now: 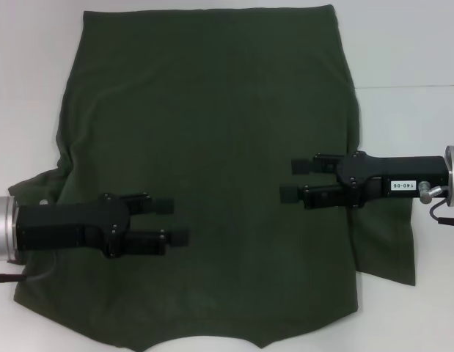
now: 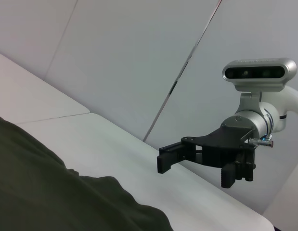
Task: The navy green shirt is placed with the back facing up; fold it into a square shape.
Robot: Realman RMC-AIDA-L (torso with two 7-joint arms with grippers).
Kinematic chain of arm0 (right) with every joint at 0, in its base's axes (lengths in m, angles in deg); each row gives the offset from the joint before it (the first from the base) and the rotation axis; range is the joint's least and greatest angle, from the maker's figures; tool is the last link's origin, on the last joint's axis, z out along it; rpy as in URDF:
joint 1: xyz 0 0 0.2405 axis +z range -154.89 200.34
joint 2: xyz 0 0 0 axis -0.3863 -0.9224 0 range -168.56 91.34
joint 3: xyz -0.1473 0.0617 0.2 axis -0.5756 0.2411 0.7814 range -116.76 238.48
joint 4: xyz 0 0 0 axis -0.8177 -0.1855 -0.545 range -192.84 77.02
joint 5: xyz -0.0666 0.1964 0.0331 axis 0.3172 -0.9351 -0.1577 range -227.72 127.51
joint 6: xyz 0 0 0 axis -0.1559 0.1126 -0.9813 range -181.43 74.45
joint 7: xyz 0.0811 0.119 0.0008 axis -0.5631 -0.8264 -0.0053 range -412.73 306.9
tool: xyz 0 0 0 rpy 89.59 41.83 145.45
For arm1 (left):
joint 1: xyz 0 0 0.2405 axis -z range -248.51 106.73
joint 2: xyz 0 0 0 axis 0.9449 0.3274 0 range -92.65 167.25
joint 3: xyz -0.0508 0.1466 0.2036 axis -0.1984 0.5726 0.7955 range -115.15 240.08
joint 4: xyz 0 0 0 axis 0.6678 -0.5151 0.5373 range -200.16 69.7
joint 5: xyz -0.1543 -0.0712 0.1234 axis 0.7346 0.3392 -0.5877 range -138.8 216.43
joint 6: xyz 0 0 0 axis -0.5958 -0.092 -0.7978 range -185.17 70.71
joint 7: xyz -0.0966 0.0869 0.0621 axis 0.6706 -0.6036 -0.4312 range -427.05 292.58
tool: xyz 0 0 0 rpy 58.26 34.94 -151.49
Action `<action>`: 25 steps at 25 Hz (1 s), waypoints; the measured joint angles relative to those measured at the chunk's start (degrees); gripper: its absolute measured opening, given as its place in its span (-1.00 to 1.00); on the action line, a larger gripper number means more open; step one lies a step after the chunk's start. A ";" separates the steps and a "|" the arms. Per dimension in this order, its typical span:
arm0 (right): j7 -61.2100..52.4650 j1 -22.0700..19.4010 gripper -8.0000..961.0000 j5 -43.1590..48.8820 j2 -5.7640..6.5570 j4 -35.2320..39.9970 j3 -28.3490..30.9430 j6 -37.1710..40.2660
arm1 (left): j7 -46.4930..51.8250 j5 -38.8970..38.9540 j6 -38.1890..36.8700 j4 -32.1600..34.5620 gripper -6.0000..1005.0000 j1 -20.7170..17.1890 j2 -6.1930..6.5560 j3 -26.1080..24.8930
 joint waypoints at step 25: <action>0.00 0.02 0.96 0.00 0.00 0.08 0.01 0.98 | 0.00 0.00 -0.48 0.00 0.74 0.03 0.00 0.00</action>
